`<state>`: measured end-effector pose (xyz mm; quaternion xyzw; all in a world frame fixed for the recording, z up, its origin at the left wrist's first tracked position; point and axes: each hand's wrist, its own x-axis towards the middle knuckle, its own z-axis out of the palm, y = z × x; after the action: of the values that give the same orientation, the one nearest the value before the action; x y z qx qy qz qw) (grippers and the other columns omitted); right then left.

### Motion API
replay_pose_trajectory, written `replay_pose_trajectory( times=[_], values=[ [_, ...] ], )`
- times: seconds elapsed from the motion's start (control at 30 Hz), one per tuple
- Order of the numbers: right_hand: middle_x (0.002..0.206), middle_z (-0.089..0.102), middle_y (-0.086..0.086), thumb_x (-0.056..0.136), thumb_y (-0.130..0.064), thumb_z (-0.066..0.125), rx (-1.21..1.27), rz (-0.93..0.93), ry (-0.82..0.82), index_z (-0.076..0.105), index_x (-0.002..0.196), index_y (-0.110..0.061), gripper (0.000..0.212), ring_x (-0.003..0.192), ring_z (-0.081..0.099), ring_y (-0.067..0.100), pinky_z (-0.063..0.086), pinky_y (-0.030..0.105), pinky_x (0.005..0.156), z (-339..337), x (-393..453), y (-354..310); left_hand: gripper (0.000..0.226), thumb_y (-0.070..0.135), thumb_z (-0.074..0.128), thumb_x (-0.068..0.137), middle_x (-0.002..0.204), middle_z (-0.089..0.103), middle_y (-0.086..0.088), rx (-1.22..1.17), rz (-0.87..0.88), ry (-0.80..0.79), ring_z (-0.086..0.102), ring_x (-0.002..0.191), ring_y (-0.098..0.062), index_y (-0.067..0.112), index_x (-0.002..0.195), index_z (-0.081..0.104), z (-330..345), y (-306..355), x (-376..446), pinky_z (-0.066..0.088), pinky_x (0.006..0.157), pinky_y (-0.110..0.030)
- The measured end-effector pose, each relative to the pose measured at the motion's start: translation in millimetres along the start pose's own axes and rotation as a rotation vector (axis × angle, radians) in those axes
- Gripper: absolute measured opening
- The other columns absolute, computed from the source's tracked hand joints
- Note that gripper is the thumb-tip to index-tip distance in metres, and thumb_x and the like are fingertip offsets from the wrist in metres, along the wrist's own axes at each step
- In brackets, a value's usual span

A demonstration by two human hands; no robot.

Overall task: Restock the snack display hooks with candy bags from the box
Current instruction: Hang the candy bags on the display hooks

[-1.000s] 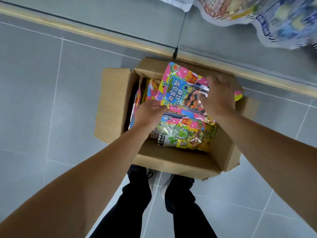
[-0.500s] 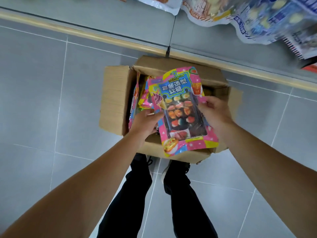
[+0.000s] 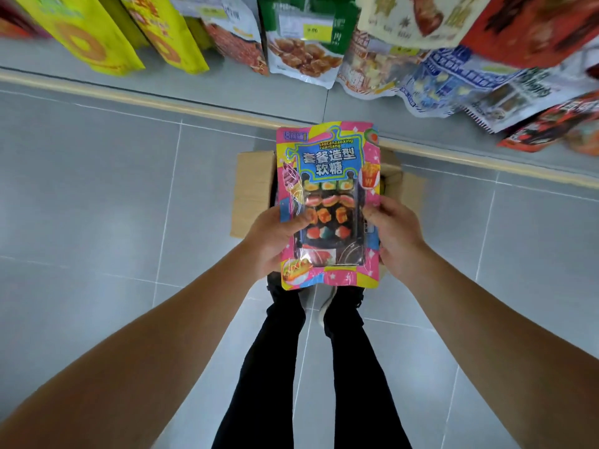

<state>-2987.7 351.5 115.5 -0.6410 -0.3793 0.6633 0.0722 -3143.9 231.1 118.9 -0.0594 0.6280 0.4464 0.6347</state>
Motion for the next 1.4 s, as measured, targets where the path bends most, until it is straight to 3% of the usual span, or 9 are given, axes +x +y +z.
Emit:
replay_pose_trajectory(
  times=[0.2, 0.33, 0.53, 0.77, 0.9, 1.0, 1.13, 1.27, 1.4],
  values=[
    [0.102, 0.074, 0.016, 0.079, -0.021, 0.069, 0.077, -0.100, -0.003, 0.074, 0.095, -0.017, 0.018, 0.099, 0.069, 0.041, 0.053, 0.065, 0.086, -4, -112, -62, 0.019, 0.008, 0.066, 0.089, 0.095, 0.074, -0.013, 0.047, 0.124, -0.076, 0.072, 0.089, -0.030, 0.001, 0.107, 0.066, 11, 59, -115, 0.059, 0.072, -0.035],
    [0.103, 0.073, 0.020, 0.081, -0.018, 0.069, 0.141, -0.152, -0.004, 0.074, 0.098, -0.011, 0.019, 0.099, 0.068, 0.043, 0.052, 0.068, 0.085, -25, -179, -91, 0.029, 0.009, 0.067, 0.089, 0.109, 0.073, -0.014, 0.056, 0.220, -0.128, 0.070, 0.101, -0.032, 0.007, 0.118, 0.065, 32, 79, -183, 0.055, 0.089, -0.046],
    [0.102, 0.074, 0.012, 0.082, -0.021, 0.069, 0.170, -0.289, 0.000, 0.076, 0.085, -0.022, 0.008, 0.105, 0.067, 0.038, 0.049, 0.065, 0.093, -85, -276, -121, 0.028, 0.007, 0.064, 0.091, 0.102, 0.075, -0.012, 0.096, 0.385, -0.168, 0.072, 0.094, -0.027, 0.003, 0.119, 0.064, 92, 85, -283, 0.056, 0.086, -0.042],
    [0.089, 0.076, 0.005, 0.091, -0.012, 0.065, 0.261, -0.537, -0.052, 0.076, 0.073, -0.022, 0.022, 0.098, 0.067, 0.031, 0.053, 0.049, 0.090, -180, -399, -170, 0.027, 0.015, 0.070, 0.088, 0.100, 0.075, -0.007, 0.185, 0.614, -0.229, 0.071, 0.096, -0.024, 0.008, 0.114, 0.066, 181, 101, -409, 0.054, 0.089, -0.044],
    [0.106, 0.074, 0.007, 0.087, -0.017, 0.069, 0.307, -0.670, -0.028, 0.077, 0.074, -0.030, 0.020, 0.114, 0.062, 0.033, 0.041, 0.061, 0.105, -219, -458, -205, 0.081, 0.037, 0.089, 0.063, 0.119, 0.070, -0.009, 0.207, 0.740, -0.235, 0.066, 0.110, -0.026, 0.008, 0.130, 0.055, 228, 124, -470, 0.049, 0.099, -0.050],
    [0.114, 0.072, 0.004, 0.075, -0.025, 0.074, 0.348, -0.772, -0.019, 0.077, 0.078, -0.033, 0.009, 0.118, 0.060, 0.030, 0.037, 0.062, 0.108, -242, -494, -232, 0.030, 0.016, 0.073, 0.085, 0.106, 0.074, -0.009, 0.238, 0.835, -0.284, 0.069, 0.102, -0.029, 0.009, 0.114, 0.067, 259, 144, -510, 0.052, 0.095, -0.046],
    [0.130, 0.065, 0.005, 0.070, -0.027, 0.078, 0.395, -0.875, -0.011, 0.072, 0.112, -0.023, 0.042, 0.125, 0.056, 0.027, 0.037, 0.058, 0.110, -263, -522, -269, 0.022, 0.018, 0.073, 0.086, 0.106, 0.075, -0.007, 0.292, 0.948, -0.294, 0.067, 0.108, -0.030, 0.013, 0.107, 0.071, 287, 177, -544, 0.046, 0.103, -0.052],
    [0.105, 0.075, 0.004, 0.076, -0.024, 0.070, 0.378, -0.963, 0.017, 0.078, 0.079, -0.033, 0.012, 0.114, 0.062, 0.030, 0.042, 0.058, 0.106, -279, -536, -313, 0.023, 0.017, 0.074, 0.084, 0.102, 0.076, -0.009, 0.333, 1.036, -0.292, 0.069, 0.103, -0.030, 0.010, 0.106, 0.071, 315, 223, -561, 0.046, 0.102, -0.055],
    [0.118, 0.066, 0.000, 0.090, -0.015, 0.066, 0.405, -1.019, 0.044, 0.071, 0.080, -0.027, 0.017, 0.124, 0.054, 0.026, 0.036, 0.055, 0.111, -286, -552, -353, 0.063, 0.036, 0.082, 0.073, 0.127, 0.064, 0.001, 0.298, 1.121, -0.308, 0.058, 0.120, -0.021, 0.007, 0.124, 0.058, 343, 269, -571, 0.040, 0.109, -0.047]
  ],
)
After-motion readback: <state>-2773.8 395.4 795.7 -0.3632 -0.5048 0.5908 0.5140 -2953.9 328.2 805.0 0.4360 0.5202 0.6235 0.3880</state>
